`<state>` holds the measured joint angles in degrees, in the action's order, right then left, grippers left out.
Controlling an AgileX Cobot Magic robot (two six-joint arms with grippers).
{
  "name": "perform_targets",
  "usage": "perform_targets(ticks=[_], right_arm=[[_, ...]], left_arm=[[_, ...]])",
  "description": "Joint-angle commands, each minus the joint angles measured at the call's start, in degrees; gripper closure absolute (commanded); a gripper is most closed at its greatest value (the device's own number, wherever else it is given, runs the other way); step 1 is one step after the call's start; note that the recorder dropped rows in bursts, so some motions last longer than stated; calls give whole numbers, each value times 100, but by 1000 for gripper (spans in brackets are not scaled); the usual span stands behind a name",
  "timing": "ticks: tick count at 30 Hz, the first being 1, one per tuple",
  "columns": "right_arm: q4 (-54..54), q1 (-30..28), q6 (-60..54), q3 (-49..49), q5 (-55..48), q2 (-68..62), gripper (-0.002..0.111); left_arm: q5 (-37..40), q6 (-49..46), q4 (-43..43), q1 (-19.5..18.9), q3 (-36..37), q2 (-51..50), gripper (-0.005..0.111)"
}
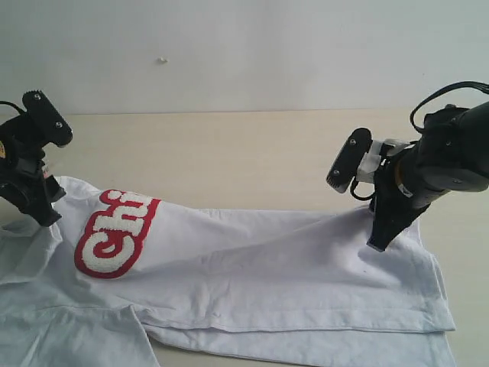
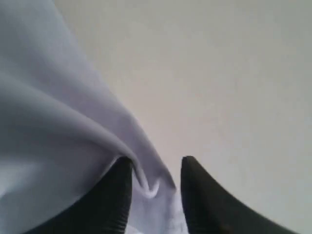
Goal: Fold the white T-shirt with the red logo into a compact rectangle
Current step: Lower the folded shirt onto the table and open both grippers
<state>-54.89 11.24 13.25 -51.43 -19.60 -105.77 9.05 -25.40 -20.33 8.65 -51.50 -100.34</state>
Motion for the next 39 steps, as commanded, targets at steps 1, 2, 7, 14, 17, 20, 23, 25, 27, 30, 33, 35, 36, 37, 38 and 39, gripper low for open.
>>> perform_targets(ticks=[1, 2, 7, 14, 17, 20, 23, 25, 27, 30, 33, 35, 36, 37, 38, 39], right_arm=[[-578, -9, 293, -45, -166, -10, 51], [-649, -9, 293, -45, -301, -10, 48], [-1276, -9, 1174, -45, -697, 234, 40], [-879, -9, 1639, -45, -343, 639, 42], [-307, 1, 1639, -45, -93, 773, 52], [436, 1, 1639, -45, -25, 878, 75], [1010, 1, 1590, -45, -105, 933, 102], [1381, 1, 1278, -45, -211, 933, 108], [1959, 1, 651, -45, -306, 933, 108], [3294, 1, -621, -45, -319, 933, 108], [4896, 1, -2215, -45, -436, 904, 108], [5640, 1, -3009, -45, -571, 835, 108], [5785, 1, -3145, -45, -578, 814, 108], [5771, 1, -3116, -45, -578, 762, 108], [5771, 1, -3101, -45, -578, 726, 108], [5771, 1, -3082, -45, -578, 685, 108]], left_arm=[[-106, 51, -223, -23, 13, -19, 16], [-106, 51, -363, -23, 13, 5, 9], [-106, 407, -429, -509, -370, 454, 1], [119, 1115, 200, -799, -537, 954, 1], [502, 1390, 1168, -725, -537, 1123, 2], [957, 1365, 1532, -589, -537, 1196, 9], [1457, 1341, 1532, -398, -537, 1209, 35], [1677, 1354, 1546, -298, -537, 1198, 61], [1794, 1363, 1682, -212, -537, 1198, 95], [1862, 1347, 2119, -122, -537, 1160, 105], [1863, 1347, 2359, -68, -537, 1028, 106], [1886, 1347, 2428, -58, -537, 872, 106], [1886, 1347, 2486, -58, -537, 807, 106], [1886, 1347, 2598, -58, -537, 697, 106], [1868, 1337, 2704, -58, -537, 631, 106], [1842, 1254, 2843, -58, -537, 544, 106]])
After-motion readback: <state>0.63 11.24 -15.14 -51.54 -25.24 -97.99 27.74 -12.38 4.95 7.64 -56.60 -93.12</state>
